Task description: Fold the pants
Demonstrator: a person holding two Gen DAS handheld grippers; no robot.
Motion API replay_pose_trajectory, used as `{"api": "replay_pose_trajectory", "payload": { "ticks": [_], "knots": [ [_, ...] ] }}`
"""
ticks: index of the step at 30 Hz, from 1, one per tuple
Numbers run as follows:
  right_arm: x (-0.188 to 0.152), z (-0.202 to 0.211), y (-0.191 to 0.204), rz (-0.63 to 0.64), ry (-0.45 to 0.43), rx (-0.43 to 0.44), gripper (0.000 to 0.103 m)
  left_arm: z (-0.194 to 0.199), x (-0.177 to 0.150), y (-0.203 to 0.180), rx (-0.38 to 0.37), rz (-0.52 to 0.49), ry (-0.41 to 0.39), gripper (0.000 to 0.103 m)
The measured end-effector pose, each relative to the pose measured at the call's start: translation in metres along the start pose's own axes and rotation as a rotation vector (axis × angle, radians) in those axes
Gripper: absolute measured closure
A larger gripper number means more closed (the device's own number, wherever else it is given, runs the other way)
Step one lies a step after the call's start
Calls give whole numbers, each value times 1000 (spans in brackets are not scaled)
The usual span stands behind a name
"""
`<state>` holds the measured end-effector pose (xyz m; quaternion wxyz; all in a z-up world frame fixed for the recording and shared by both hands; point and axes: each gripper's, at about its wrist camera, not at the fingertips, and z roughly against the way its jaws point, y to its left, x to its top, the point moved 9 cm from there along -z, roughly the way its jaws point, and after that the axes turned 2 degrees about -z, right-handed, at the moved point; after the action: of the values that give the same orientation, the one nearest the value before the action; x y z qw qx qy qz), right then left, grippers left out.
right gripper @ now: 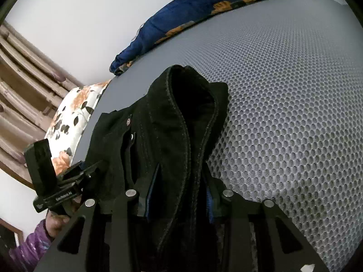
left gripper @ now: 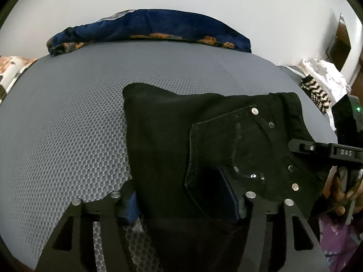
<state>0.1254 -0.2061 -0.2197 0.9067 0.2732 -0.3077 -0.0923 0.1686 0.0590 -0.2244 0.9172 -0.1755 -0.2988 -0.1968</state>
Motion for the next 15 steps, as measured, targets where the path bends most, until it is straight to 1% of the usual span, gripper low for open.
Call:
{"api": "replay_pose_trajectory", "payload": {
  "ticks": [3, 8, 12, 15],
  "knots": [
    [1, 0, -1, 8, -3, 5, 73, -2, -3, 3, 11, 11, 16, 26],
    [-1, 2, -1, 13, -7, 2, 73, -2, -4, 4, 15, 11, 9, 23],
    [-1, 1, 0, 1, -5, 15, 72, -5, -7, 4, 24, 36, 13, 14],
    [1, 1, -1, 8, -3, 8, 72, -4, -8, 1, 42, 18, -2, 14]
  ]
}}
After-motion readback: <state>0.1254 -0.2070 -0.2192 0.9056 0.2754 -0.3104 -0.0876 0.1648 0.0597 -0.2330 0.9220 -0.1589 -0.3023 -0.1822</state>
